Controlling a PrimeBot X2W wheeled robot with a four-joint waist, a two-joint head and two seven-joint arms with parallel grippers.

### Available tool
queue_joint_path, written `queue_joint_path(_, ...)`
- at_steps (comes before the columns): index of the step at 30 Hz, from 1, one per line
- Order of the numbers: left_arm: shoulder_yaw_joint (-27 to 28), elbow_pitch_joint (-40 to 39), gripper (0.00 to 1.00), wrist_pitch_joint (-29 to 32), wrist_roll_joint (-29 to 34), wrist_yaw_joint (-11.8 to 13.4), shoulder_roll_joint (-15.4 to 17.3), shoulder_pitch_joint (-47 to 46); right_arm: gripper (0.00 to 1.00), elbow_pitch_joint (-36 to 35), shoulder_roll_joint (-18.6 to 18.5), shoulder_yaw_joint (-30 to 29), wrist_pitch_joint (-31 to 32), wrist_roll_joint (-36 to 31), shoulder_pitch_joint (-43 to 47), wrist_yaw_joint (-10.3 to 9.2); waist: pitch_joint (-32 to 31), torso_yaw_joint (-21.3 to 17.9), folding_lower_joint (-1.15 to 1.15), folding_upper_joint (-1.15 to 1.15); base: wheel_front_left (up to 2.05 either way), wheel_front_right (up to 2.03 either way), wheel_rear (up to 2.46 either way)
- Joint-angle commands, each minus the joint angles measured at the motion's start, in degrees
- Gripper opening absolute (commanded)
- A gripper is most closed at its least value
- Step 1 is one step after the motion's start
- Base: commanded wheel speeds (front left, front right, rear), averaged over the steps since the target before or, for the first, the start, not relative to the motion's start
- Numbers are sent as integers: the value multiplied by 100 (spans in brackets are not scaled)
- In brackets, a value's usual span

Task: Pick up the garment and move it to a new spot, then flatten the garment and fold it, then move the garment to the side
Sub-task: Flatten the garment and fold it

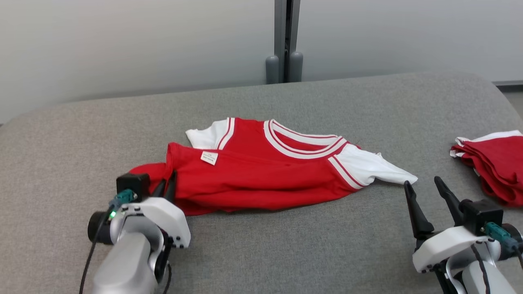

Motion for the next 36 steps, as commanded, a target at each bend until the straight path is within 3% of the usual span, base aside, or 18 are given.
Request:
queue_joint_path(1,-9,-313,0,-29,-47,86,18,436,100,18,42,-30,4,-37,171,-2,-306,114,0,0,0,0,0)
queue_joint_path(10,-25,-780,0,-30,-130,319,17,1844,100,-3,117,25,4,12,454,-2,-427,120,0,0,0,0,0)
queue_joint_path(11,35,-828,41,-31,-143,366,22,1943,100,0,116,43,4,24,468,-2,-421,111,0,0,0,0,0)
queue_joint_path(12,96,-836,96,-31,-171,401,22,2041,100,0,116,54,4,34,476,-2,-414,98,0,0,0,0,0)
queue_joint_path(13,153,-838,100,-31,-203,437,21,2111,100,-3,115,55,4,38,477,-2,-403,83,0,0,0,0,0)
queue_joint_path(18,455,-1157,100,-31,-148,681,17,2300,100,10,126,45,4,56,431,-2,-360,-28,0,0,0,0,0)
queue_joint_path(24,824,-2203,100,-33,256,971,59,2572,100,-145,212,-129,4,-106,390,-2,-345,-114,0,0,0,0,0)
queue_joint_path(30,1100,-3330,100,-31,762,1043,49,2765,100,-435,329,-198,4,-355,337,-2,-324,-158,0,0,0,0,0)
queue_joint_path(36,1172,-3585,100,-25,891,923,20,2987,100,-520,458,-97,4,-497,352,-2,-309,-195,0,0,0,0,0)
